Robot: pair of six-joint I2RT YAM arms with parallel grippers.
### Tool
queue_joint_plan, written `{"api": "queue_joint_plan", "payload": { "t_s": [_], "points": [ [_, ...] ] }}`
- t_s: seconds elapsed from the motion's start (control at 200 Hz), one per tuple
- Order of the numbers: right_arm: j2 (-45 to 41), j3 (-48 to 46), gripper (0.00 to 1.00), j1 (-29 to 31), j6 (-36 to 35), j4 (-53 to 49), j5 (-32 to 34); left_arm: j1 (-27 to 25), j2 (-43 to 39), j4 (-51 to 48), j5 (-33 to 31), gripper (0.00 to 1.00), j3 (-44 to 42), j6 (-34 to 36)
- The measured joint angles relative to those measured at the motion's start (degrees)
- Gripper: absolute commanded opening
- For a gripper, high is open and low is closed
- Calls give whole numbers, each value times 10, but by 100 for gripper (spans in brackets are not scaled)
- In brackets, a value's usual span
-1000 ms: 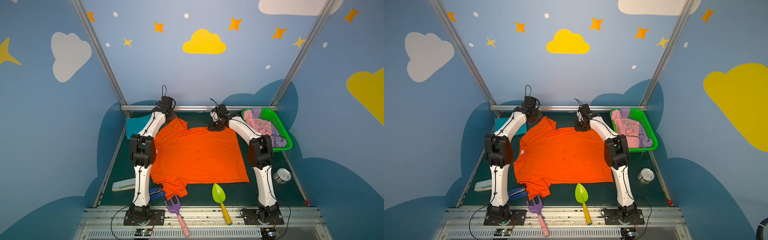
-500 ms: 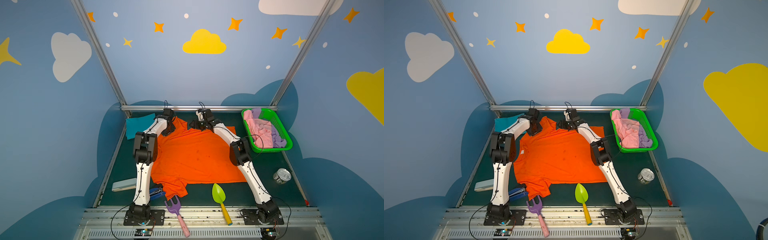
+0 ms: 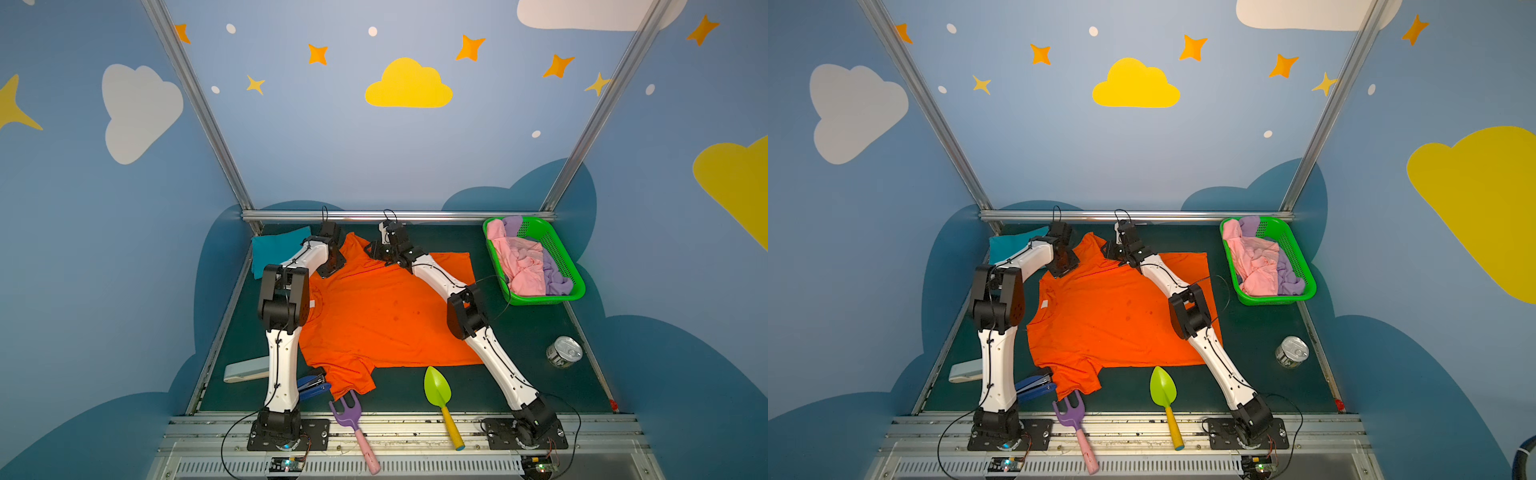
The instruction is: Fold and stack the t-shirts
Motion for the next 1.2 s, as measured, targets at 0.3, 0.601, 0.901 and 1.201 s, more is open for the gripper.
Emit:
{"api": "queue_joint_plan", "payload": {
  "t_s": [0.3, 0.601, 0.901, 1.201],
  "points": [
    [19, 5, 0, 6, 66, -4, 15, 2, -24, 3, 7, 36, -36, 0],
    [-2, -21, 0, 2, 75, -12, 76, 13, -32, 9, 16, 32, -53, 0],
    [-12, -26, 0, -27, 76, -20, 76, 34, -34, 21, 32, 30, -60, -11],
    [-37, -40, 49, -47, 35, -32, 70, 39, -44, 27, 34, 15, -77, -14]
  ]
}}
